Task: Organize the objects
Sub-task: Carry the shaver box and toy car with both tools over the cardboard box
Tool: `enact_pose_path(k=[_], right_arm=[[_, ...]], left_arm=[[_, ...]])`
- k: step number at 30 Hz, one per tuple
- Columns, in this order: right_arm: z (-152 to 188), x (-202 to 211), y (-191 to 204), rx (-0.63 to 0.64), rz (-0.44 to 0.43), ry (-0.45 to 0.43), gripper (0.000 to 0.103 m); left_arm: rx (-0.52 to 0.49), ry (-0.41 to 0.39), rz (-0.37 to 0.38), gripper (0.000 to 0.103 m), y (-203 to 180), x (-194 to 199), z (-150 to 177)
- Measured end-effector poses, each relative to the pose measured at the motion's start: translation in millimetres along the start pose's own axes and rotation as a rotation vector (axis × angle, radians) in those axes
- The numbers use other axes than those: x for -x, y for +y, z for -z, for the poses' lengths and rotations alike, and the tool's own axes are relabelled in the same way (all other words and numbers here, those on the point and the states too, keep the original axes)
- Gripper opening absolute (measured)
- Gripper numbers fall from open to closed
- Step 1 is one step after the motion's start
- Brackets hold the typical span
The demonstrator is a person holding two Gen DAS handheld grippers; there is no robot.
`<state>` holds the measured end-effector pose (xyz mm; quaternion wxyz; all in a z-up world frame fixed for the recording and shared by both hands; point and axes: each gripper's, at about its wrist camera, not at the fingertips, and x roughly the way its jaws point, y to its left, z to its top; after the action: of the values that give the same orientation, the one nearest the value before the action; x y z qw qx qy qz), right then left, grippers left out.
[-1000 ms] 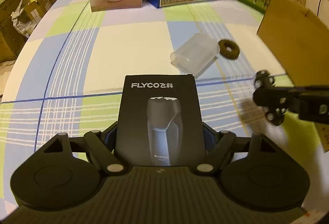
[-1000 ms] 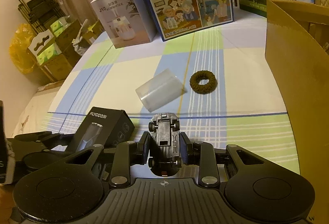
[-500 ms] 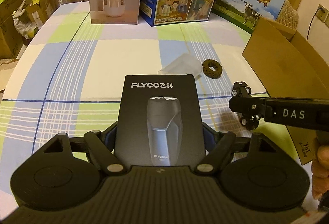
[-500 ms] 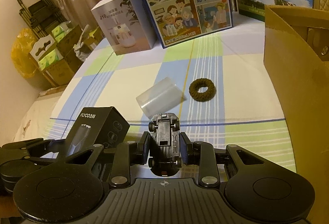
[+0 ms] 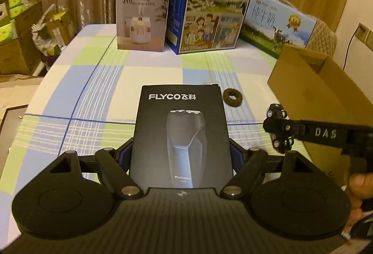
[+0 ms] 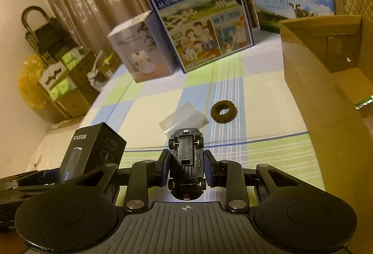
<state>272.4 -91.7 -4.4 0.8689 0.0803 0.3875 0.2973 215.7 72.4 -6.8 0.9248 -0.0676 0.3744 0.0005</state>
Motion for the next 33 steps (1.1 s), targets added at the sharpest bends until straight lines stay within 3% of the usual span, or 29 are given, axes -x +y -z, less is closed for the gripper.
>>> enact_pose_path(k=[13,33], right_arm=[[41.9,89.3,3.9,-0.017,0.006,-0.062,0.027],[39.5,213.0,-14.4,-0.043,0.048,-0.202,0.027]], left_arm=[[0.059,-0.038,-0.024,0.076,-27.9,85.9,26.4],[-0.004,-0.108,0.019,0.076,-88.8,157.9,29.4]])
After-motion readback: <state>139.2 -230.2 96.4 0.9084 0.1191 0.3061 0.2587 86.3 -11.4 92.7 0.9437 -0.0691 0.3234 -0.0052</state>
